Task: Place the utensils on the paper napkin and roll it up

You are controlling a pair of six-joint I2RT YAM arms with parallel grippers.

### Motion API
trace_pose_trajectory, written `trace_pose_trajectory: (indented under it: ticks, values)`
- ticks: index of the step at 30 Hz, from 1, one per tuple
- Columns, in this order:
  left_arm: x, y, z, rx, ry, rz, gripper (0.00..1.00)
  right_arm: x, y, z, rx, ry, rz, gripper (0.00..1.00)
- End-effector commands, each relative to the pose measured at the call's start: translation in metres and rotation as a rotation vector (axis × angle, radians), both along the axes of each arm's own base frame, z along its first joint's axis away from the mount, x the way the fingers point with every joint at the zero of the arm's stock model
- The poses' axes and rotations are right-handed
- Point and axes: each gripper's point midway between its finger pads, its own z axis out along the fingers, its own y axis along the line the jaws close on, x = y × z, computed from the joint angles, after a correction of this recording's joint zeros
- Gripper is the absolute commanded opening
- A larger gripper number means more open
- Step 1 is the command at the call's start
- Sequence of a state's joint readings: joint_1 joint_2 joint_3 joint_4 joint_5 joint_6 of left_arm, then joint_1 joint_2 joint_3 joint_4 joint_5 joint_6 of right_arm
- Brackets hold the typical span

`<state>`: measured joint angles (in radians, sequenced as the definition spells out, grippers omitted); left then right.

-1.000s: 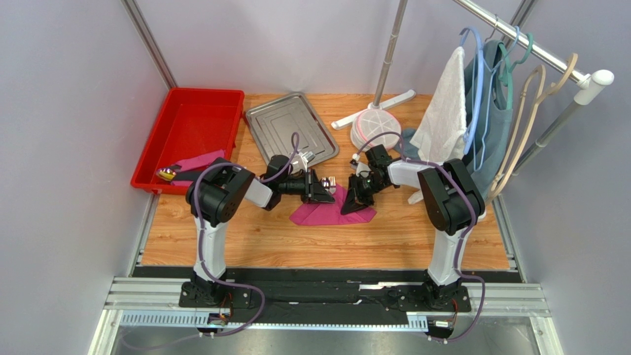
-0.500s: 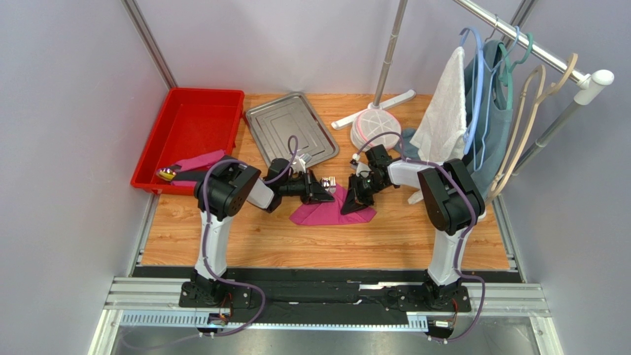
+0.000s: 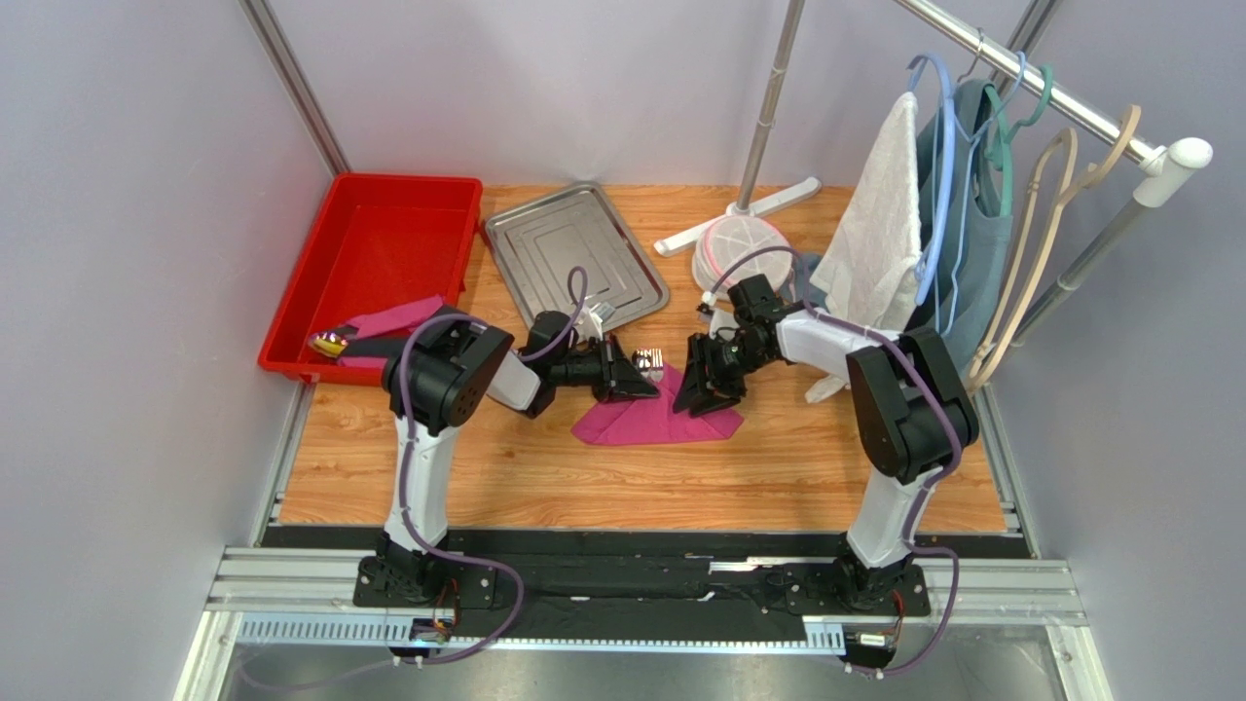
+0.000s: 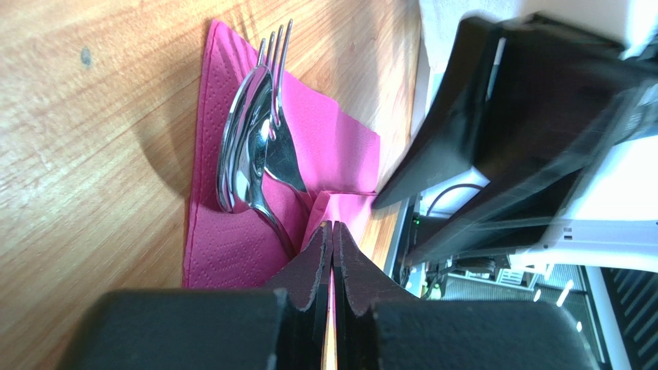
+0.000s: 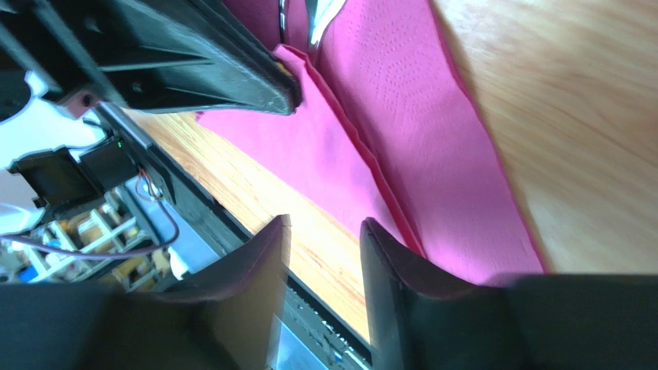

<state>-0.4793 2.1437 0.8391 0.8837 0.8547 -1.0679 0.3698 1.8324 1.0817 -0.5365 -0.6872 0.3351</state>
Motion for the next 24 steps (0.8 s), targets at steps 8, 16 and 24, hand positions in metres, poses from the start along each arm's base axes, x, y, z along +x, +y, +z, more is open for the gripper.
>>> trace_pose_trajectory:
  ticks: [8, 16, 24]
  values:
    - [0.004, 0.003, -0.01, 0.029, -0.024, 0.004, 0.04, 0.001, -0.067, 0.0, -0.264, -0.051, -0.046, 0.85]
    - [0.005, 0.003, -0.011, 0.036, -0.026, 0.004, 0.04, -0.005, -0.072, -0.011, -0.285, -0.008, -0.048, 0.93]
    - [0.006, 0.003, -0.009, 0.034, -0.033, 0.003, 0.04, -0.011, -0.046, -0.014, -0.127, 0.089, -0.04, 0.8]
